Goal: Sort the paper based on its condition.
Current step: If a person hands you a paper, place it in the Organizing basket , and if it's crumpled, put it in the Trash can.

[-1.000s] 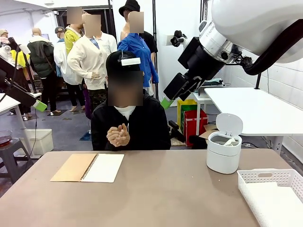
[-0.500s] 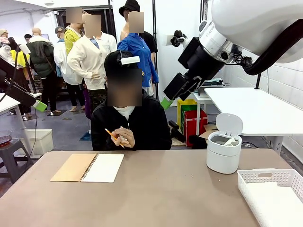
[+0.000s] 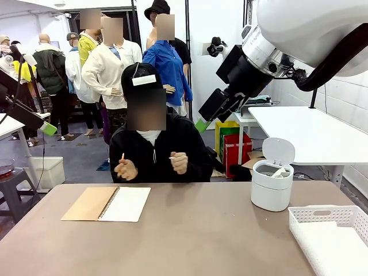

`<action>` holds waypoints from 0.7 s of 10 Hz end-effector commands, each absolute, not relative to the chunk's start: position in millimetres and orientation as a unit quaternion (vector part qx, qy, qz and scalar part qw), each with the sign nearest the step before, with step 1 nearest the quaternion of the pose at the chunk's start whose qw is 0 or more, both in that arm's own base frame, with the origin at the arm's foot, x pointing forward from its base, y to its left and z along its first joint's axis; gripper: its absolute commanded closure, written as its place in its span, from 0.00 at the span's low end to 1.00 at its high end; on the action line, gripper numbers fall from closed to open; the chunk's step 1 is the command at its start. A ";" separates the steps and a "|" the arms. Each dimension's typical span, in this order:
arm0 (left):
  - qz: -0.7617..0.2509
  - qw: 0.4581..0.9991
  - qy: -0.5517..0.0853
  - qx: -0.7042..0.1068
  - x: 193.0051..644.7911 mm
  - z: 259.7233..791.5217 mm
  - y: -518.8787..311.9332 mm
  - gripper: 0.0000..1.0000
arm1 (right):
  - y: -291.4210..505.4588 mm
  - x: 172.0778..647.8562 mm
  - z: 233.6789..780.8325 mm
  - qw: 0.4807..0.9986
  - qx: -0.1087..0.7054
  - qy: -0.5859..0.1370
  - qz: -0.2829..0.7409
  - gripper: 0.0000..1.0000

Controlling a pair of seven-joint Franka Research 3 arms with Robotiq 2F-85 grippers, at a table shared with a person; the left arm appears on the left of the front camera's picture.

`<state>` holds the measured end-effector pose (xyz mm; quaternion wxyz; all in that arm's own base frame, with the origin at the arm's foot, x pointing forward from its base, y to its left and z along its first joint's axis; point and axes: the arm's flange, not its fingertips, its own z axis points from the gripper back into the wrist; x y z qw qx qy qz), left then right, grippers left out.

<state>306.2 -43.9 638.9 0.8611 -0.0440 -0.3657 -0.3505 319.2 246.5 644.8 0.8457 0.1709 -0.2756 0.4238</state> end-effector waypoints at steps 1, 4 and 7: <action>-0.350 0.862 -0.364 -0.044 306.3 638.1 -44.0 0.00 | 246.4 319.5 644.9 0.846 0.171 -0.276 0.422 0.00; -0.350 0.862 -0.364 -0.044 306.3 638.1 -44.0 0.00 | 246.4 319.5 644.9 0.846 0.171 -0.276 0.422 0.00; -0.350 0.862 -0.364 -0.044 306.3 638.1 -44.0 0.00 | 246.4 319.5 644.9 0.846 0.171 -0.276 0.422 0.00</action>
